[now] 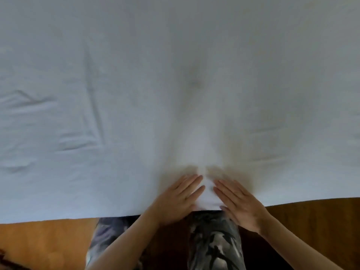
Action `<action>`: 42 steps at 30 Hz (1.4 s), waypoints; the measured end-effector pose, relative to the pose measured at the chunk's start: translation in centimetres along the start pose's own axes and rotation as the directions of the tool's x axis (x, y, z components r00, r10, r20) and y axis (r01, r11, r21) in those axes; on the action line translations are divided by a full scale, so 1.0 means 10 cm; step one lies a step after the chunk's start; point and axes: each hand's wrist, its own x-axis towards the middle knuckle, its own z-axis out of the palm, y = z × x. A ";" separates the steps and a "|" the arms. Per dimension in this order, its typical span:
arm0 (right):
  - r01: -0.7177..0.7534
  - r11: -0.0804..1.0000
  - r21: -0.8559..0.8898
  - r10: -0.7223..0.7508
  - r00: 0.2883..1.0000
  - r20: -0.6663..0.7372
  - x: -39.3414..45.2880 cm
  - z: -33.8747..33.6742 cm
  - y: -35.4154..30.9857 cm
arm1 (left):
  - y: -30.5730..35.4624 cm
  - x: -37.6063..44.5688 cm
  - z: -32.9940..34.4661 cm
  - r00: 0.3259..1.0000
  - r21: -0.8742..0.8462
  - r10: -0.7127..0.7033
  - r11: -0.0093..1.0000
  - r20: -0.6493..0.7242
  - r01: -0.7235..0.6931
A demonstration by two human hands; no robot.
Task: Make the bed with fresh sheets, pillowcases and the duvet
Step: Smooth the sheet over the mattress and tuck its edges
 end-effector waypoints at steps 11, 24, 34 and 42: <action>-0.285 0.951 0.122 0.308 0.912 -0.272 3.13 -0.21 -1.59 | -2.28 -1.61 -0.74 0.894 0.041 -0.396 0.910 -0.211 0.413; -0.044 0.988 0.146 0.023 0.990 0.141 3.74 0.16 -3.84 | -2.80 -4.27 -0.48 0.795 0.040 -0.607 0.794 -0.013 0.607; -0.092 0.995 0.041 0.085 0.985 0.148 4.14 0.39 -4.56 | -2.81 -4.43 -0.19 0.837 0.061 -0.547 0.835 -0.010 0.546; -0.371 0.918 0.141 0.368 0.929 0.049 4.38 0.43 -5.30 | -3.08 -5.11 -0.25 0.934 -0.020 -0.327 0.945 -0.146 0.327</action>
